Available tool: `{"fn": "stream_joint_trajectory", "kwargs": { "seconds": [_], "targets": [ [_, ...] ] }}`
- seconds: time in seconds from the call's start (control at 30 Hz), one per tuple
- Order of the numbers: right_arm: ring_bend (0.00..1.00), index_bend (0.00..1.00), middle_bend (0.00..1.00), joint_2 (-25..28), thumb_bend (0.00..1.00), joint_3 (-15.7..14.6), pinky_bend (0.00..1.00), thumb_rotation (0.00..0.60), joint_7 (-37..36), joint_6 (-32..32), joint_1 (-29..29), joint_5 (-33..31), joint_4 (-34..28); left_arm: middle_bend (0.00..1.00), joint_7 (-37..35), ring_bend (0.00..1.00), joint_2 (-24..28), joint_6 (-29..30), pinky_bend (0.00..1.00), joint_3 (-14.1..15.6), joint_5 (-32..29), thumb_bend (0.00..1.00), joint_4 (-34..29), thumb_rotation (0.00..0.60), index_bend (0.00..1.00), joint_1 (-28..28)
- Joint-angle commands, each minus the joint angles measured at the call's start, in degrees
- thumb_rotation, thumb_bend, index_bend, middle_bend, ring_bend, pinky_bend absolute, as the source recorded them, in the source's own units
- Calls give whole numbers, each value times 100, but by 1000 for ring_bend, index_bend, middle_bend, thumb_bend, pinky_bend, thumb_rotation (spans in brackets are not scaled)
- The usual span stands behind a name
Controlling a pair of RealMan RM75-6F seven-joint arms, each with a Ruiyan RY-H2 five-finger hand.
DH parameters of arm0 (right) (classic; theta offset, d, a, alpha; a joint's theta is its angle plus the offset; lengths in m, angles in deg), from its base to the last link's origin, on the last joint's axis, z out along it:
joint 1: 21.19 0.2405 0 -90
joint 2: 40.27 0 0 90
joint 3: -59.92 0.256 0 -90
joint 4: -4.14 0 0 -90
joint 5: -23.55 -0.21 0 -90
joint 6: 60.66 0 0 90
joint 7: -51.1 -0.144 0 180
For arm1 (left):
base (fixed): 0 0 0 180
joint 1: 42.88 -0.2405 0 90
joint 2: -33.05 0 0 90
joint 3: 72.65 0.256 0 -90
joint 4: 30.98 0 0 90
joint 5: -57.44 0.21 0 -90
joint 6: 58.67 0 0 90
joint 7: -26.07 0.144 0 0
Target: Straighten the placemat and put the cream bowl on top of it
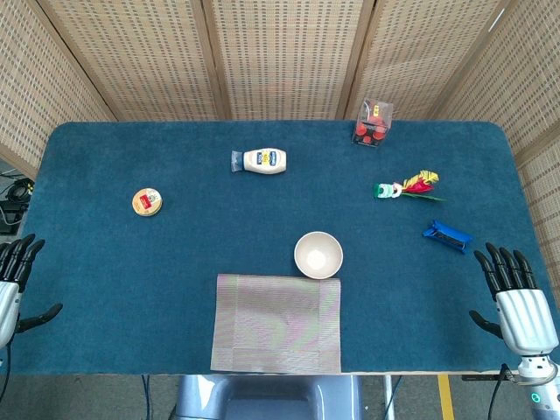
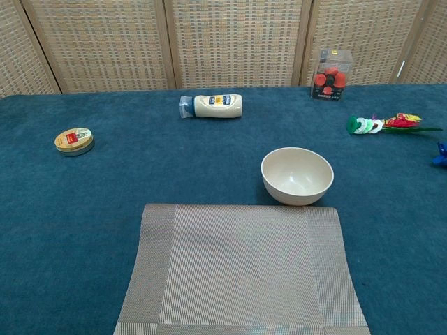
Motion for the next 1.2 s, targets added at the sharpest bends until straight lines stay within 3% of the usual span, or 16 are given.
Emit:
{"fn": "stream_joint_trajectory", "kwargs": {
  "seconds": [0.03, 0.33, 0.53, 0.77, 0.97, 1.2],
  "targets": [
    [0, 0, 0, -17, 0, 5, 0, 600, 22, -5, -15, 59, 3, 0, -1, 0, -3, -1, 0, 1, 0, 0, 5, 600, 0, -1],
    [0, 8, 0, -23, 0, -63, 0, 600, 162, 616, 412, 520, -72, 0, 12, 0, -5, 29, 0, -25, -26, 0, -18, 600, 0, -12],
    [0, 107, 0, 138, 0, 82, 0, 600, 245, 1924, 1404, 828, -652, 0, 95, 0, -28, 12, 0, -82, -121, 0, -18, 600, 0, 3],
    [0, 227, 0, -435, 1, 449, 0, 600, 572, 3165, 2248, 463, -539, 0, 173, 0, -73, -152, 0, -172, -362, 0, 42, 600, 0, 69],
    [0, 275, 0, -1083, 120, 704, 0, 600, 897, 3881, 2747, 30, -133, 0, 195, 0, -105, -397, 0, -254, -633, 0, 119, 600, 0, 165],
    [0, 337, 0, -1609, 270, 812, 0, 600, 1162, 4291, 3104, -247, 151, 0, 153, 0, -116, -621, 0, -317, -858, 0, 207, 600, 0, 251]
  ]
}}
